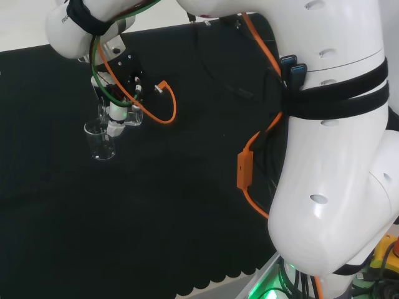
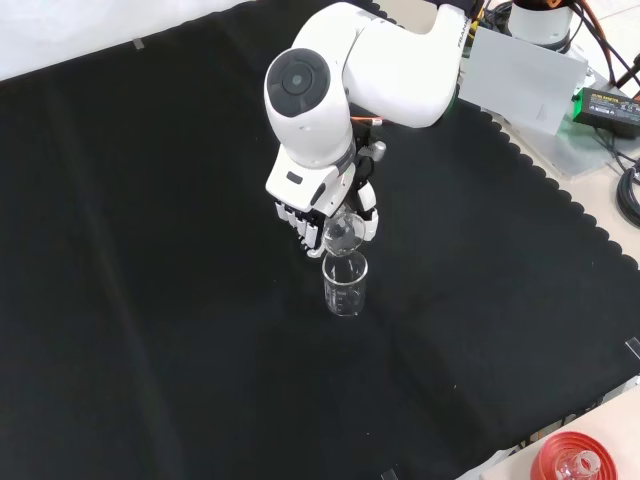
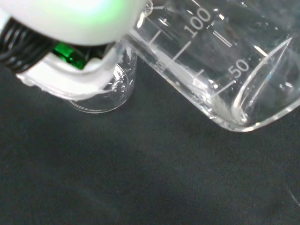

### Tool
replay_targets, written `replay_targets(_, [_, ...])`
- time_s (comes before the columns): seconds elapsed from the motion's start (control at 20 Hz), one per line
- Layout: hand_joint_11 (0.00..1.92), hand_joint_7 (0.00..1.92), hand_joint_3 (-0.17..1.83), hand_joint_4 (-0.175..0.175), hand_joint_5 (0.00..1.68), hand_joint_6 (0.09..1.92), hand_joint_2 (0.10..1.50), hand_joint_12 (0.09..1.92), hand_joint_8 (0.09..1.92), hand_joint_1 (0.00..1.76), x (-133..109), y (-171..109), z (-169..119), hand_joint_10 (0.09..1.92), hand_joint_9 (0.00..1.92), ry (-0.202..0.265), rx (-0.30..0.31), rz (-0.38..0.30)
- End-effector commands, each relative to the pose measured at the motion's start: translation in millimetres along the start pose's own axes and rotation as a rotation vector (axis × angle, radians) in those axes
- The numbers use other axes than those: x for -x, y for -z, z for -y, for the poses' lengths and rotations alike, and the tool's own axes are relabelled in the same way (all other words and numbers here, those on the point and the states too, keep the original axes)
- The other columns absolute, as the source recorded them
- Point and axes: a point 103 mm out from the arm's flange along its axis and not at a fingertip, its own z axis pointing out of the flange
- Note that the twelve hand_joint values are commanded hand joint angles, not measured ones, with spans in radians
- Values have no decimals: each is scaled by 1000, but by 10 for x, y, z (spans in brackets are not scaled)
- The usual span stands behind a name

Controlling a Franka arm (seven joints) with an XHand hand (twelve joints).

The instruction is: Pour the water from the handheld beaker into the one on the table.

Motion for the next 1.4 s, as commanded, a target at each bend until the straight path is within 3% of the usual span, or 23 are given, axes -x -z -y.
replay_targets(0.05, [1321,1663,847,47,1345,621,490,831,87,1315,4,7,4,171,1594,-4,-9,6])
replay_targets(0.75, [1320,1685,878,2,1337,626,471,827,87,1321,-23,33,0,170,1611,-13,-46,59])
replay_targets(0.85, [1311,1636,707,-113,1405,425,564,825,87,1324,-34,30,-6,161,1610,-14,-56,73])
replay_targets(0.95, [1304,1613,618,-161,1443,311,612,824,87,1325,-46,33,-8,154,1610,-12,-62,78])
replay_targets(1.4, [1296,1605,583,-175,1461,259,630,823,87,1326,-95,58,-20,150,1612,-12,-87,109])
